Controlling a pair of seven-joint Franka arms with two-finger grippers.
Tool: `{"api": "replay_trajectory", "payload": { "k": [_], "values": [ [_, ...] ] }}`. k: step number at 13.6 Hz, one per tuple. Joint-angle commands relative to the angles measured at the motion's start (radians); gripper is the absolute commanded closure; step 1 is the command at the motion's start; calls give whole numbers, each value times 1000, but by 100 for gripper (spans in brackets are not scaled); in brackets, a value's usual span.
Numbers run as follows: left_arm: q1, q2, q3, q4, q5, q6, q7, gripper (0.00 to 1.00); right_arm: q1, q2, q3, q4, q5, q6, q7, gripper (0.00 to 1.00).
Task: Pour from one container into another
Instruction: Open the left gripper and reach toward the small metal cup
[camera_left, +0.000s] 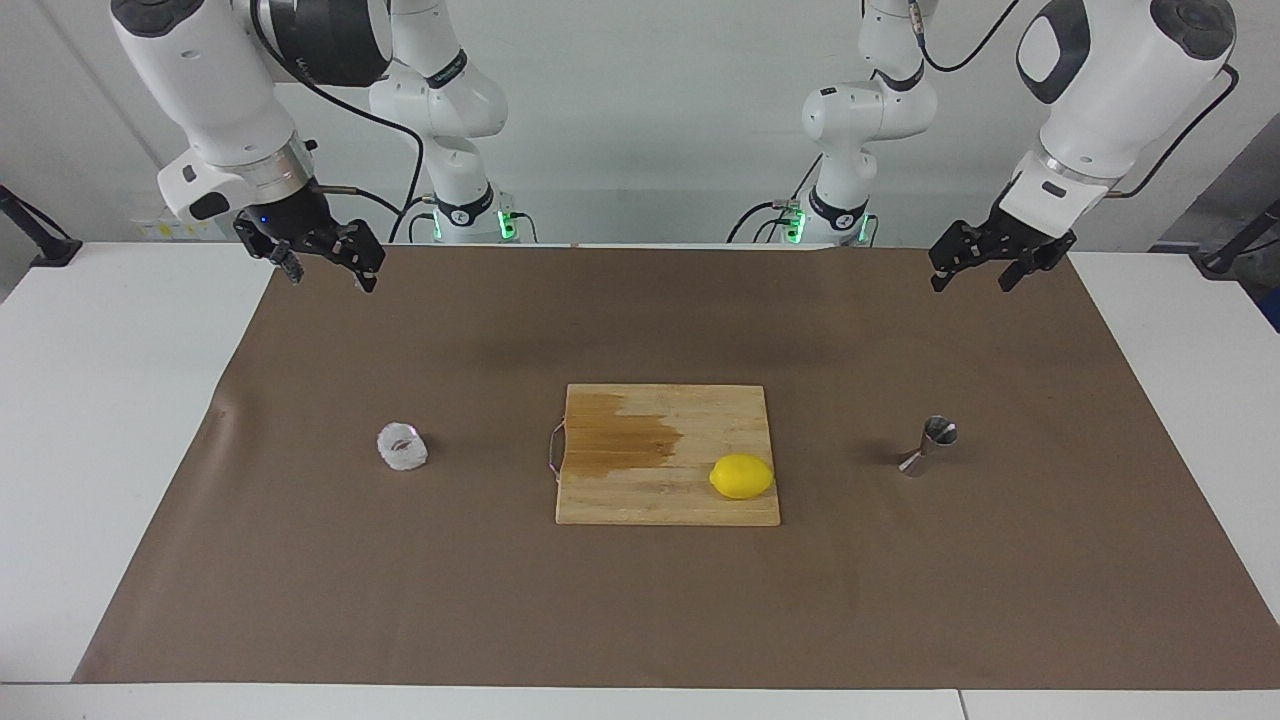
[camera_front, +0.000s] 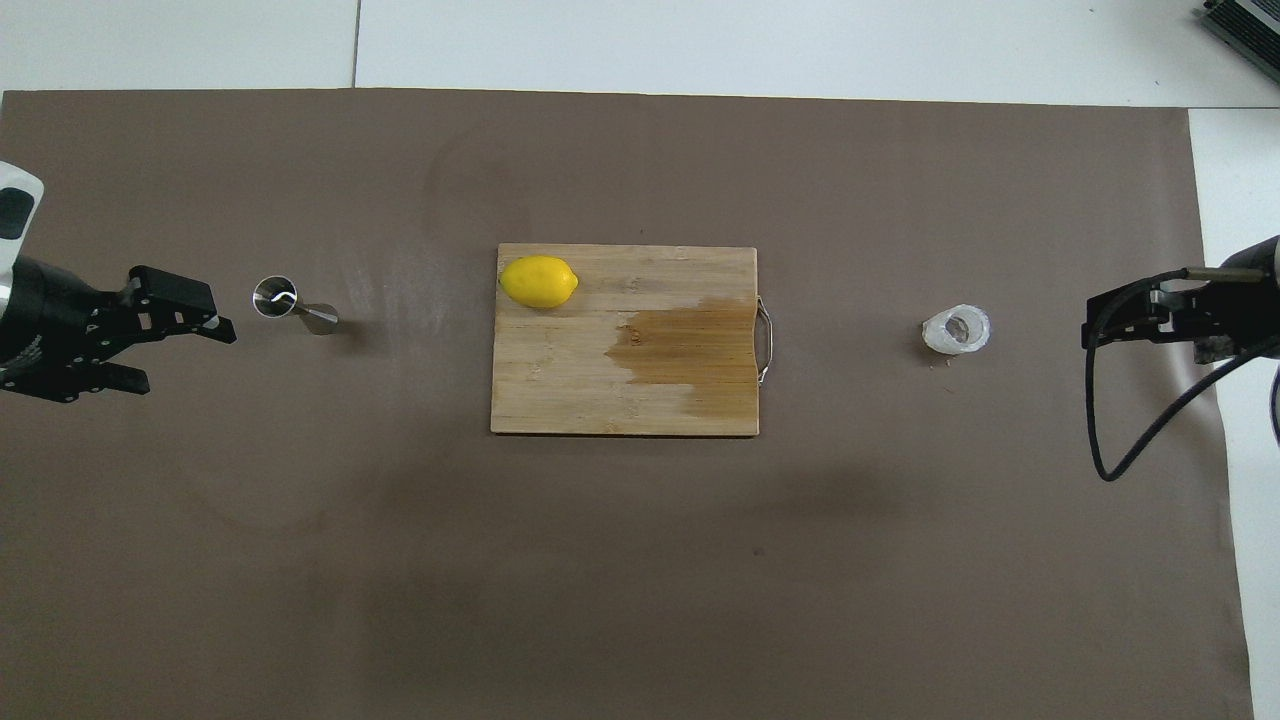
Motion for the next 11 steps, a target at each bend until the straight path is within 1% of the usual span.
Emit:
{"api": "replay_trajectory", "payload": {
  "k": [1,3,7,10,11],
  "values": [
    [22,1,-6,-97,-105,116,-201,0,-14,-9,5,-2,22,-6,-17,0],
    [33,4,-6,-148,-187,196,-365,0,-14,-9,5,-2,22,-6,-17,0],
    [110,11,-6,-246,-389,323,-523,0,-14,-9,5,-2,22,-6,-17,0],
    [113,7,-6,-309,-503,431,-675,0,-14,-9,5,-2,22,-6,-17,0],
    [113,8,-6,-323,-562,468,-733,0,-14,-9,5,-2,22,-6,-17,0]
  ]
}}
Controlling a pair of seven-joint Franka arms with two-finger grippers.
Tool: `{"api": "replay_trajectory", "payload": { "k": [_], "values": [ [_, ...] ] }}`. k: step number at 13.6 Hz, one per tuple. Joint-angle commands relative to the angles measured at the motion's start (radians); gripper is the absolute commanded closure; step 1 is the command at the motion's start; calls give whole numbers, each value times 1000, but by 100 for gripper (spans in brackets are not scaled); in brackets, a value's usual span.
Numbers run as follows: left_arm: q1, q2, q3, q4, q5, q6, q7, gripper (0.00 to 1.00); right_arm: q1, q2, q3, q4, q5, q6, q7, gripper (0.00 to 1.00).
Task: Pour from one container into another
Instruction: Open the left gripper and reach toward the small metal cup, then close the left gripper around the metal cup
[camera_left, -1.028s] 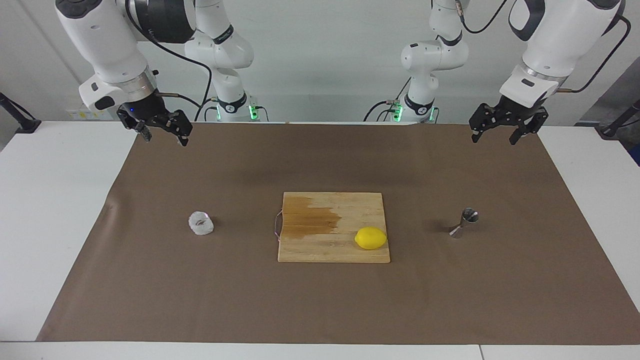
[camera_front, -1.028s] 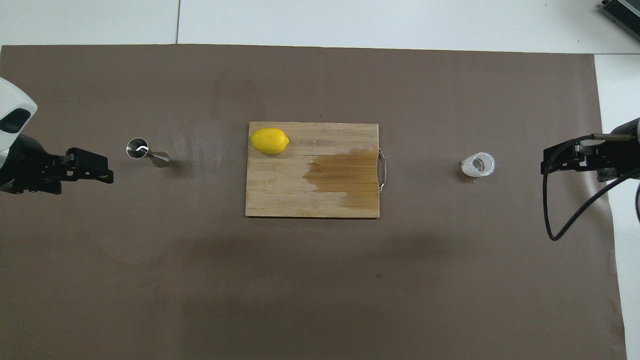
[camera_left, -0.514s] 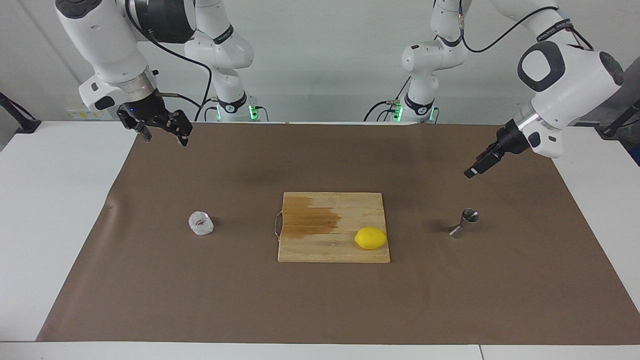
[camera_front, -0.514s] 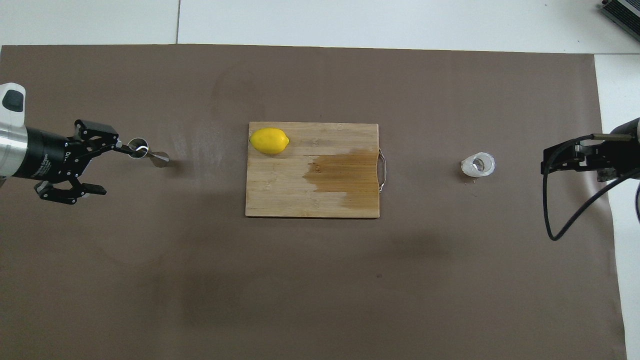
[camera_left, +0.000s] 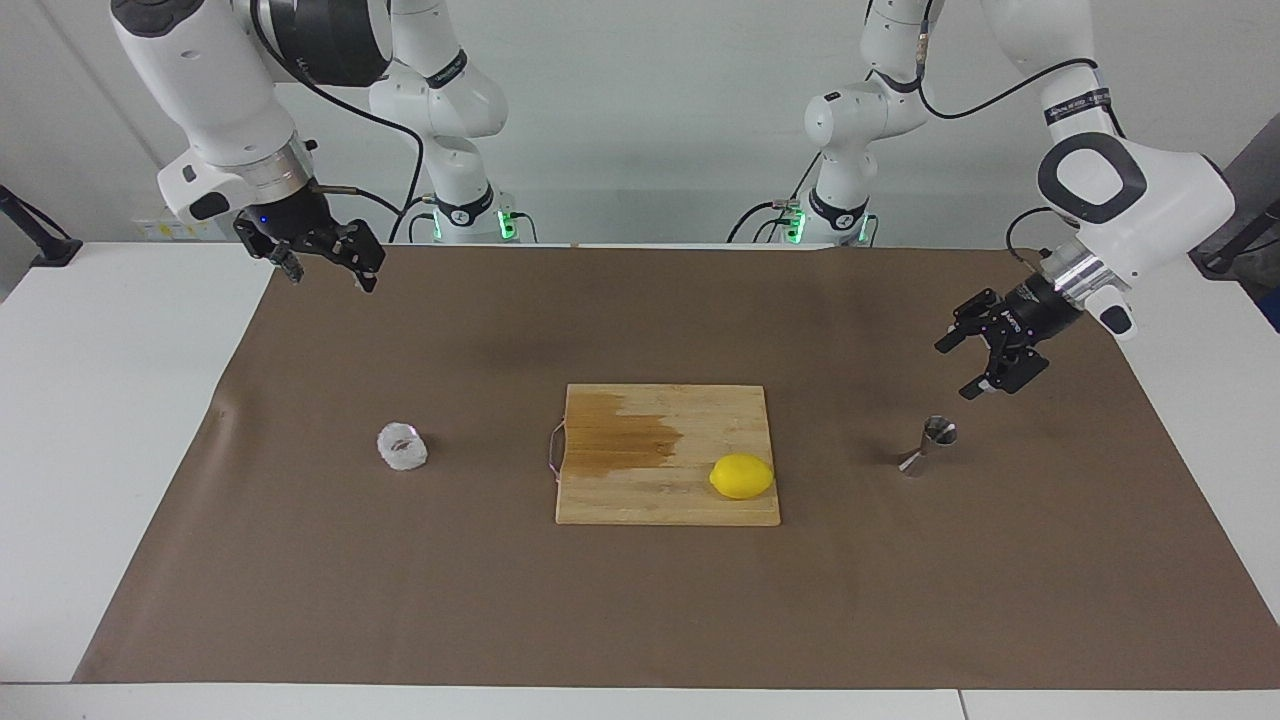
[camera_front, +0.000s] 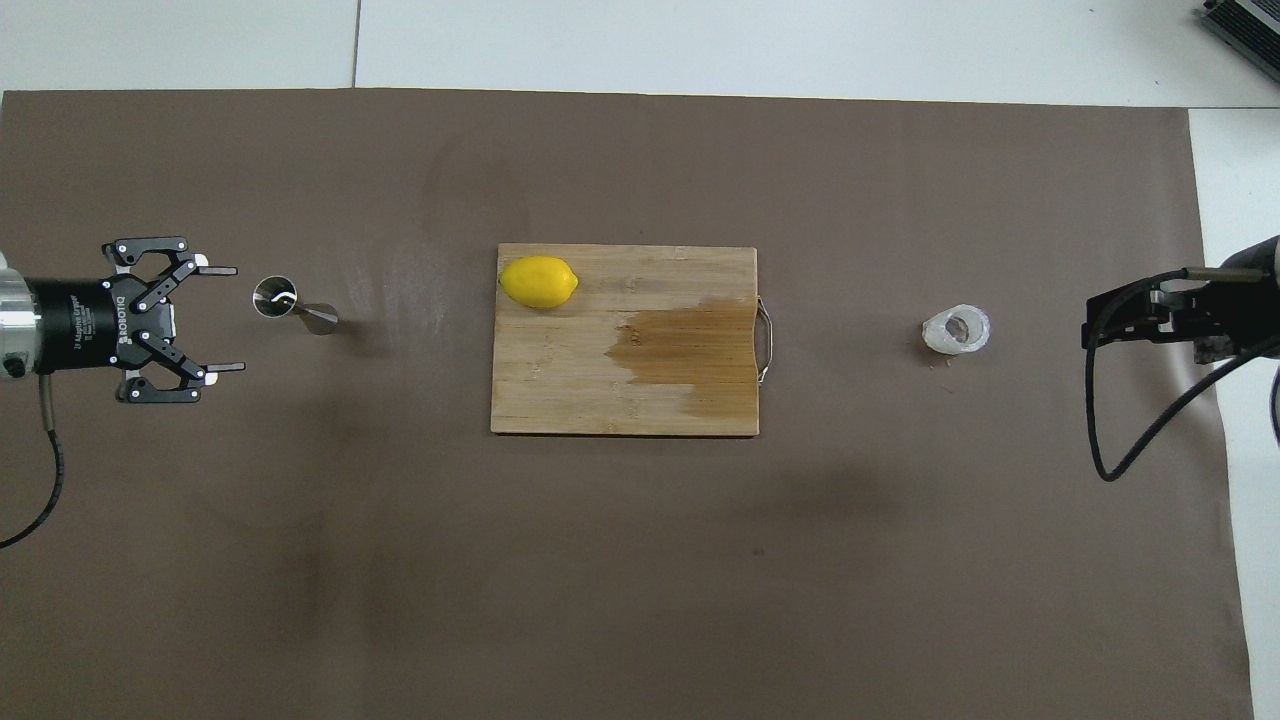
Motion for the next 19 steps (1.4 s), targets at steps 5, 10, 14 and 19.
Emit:
{"api": "replay_trajectory", "payload": {
  "k": [5,10,14,19],
  "values": [
    [13,-13,-9,-154,-303,239,-191,0,-14,-9,5,-2,22,-6,-17,0],
    [3,-8,-10,-251,-472,331,-183,0,-14,-9,5,-2,22,-6,-17,0],
    [-40,31,-12,-251,-572,403,-168,0,-14,-9,5,-2,22,-6,-17,0],
    [-62,56,-10,-245,-689,423,-101,0,-14,-9,5,-2,22,-6,-17,0]
  ]
}}
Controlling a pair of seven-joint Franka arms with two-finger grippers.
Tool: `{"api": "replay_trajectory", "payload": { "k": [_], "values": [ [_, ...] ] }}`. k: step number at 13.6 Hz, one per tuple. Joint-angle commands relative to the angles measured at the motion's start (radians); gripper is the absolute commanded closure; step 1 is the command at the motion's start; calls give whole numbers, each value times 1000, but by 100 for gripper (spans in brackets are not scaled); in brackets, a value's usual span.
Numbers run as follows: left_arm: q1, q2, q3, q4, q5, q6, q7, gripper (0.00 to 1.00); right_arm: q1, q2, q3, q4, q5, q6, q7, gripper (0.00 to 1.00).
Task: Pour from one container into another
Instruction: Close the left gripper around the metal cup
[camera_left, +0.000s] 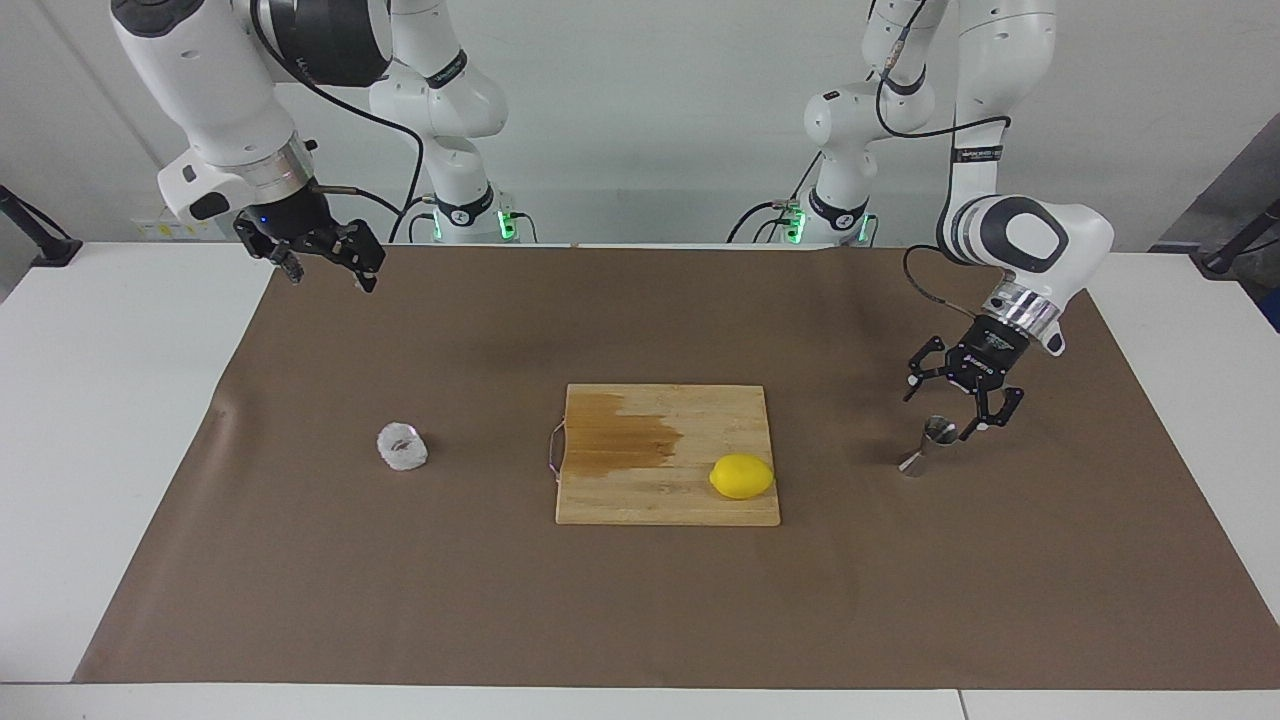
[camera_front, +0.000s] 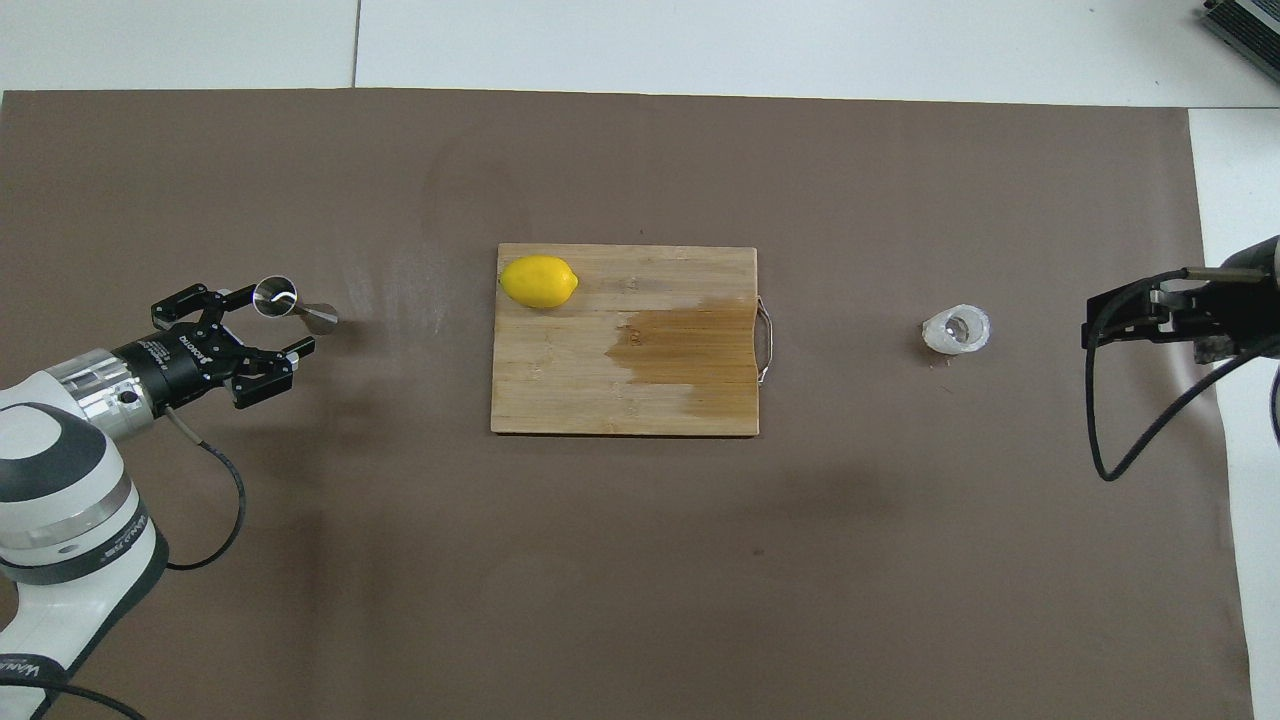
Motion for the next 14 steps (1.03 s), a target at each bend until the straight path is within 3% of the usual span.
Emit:
{"api": "replay_trajectory", "payload": {
  "k": [1,10,14],
  "values": [
    [-11,3,8,1,-46,21,24,0,-14,-9,5,-2,22,-6,-17,0],
    [8,12,8,4,-58,25,38,0,-14,-9,5,-2,22,-6,-17,0],
    [-11,18,8,4,-190,73,70,0,-14,-9,5,-2,22,-6,-17,0]
  ]
}}
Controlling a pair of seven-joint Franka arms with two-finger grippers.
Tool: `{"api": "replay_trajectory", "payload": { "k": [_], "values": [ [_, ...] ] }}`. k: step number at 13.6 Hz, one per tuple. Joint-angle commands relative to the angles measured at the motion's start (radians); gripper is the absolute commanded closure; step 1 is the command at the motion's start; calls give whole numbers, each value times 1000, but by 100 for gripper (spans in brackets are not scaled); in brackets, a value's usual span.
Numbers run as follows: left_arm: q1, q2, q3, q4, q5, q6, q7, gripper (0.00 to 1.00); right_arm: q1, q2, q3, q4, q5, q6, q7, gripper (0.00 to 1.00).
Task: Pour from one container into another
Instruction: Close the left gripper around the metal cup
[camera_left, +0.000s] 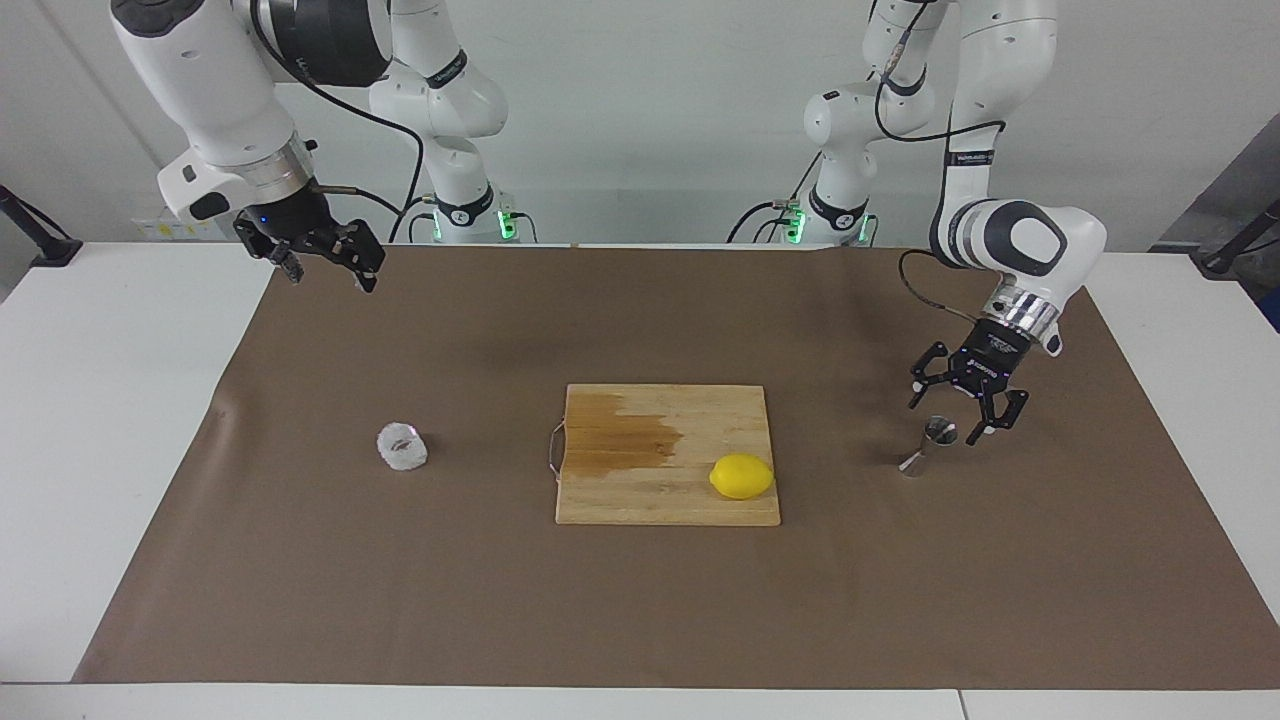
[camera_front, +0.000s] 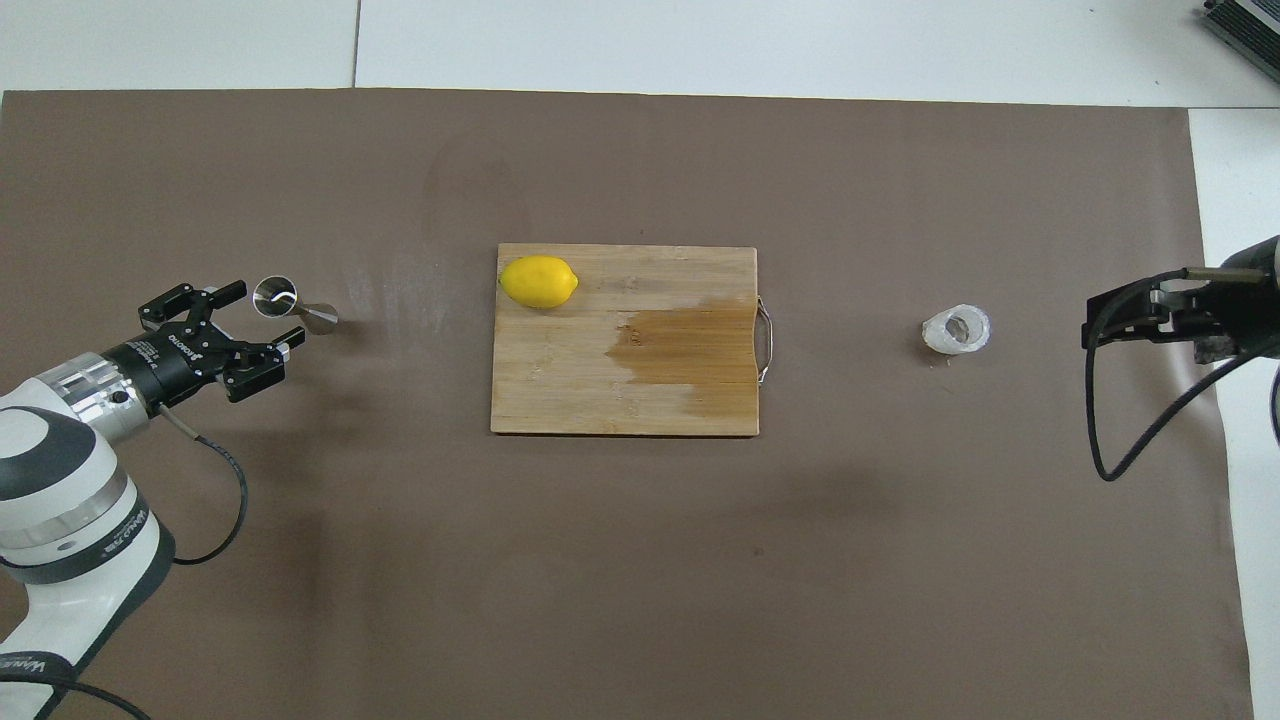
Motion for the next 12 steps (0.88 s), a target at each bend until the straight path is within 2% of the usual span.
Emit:
{"api": "replay_trajectory", "payload": {
  "k": [1,4,10,12],
  "values": [
    [-13,14,1,4,-76,36,50,0,-14,-9,5,-2,22,-6,-17,0],
    [-13,21,1,4,-151,36,97,0,-14,-9,5,-2,22,-6,-17,0],
    [-36,21,-2,13,-225,55,114,0,-14,-9,5,-2,22,-6,-17,0],
    [-36,23,-2,15,-227,56,114,10,-14,-9,5,-2,22,-6,-17,0]
  ]
}}
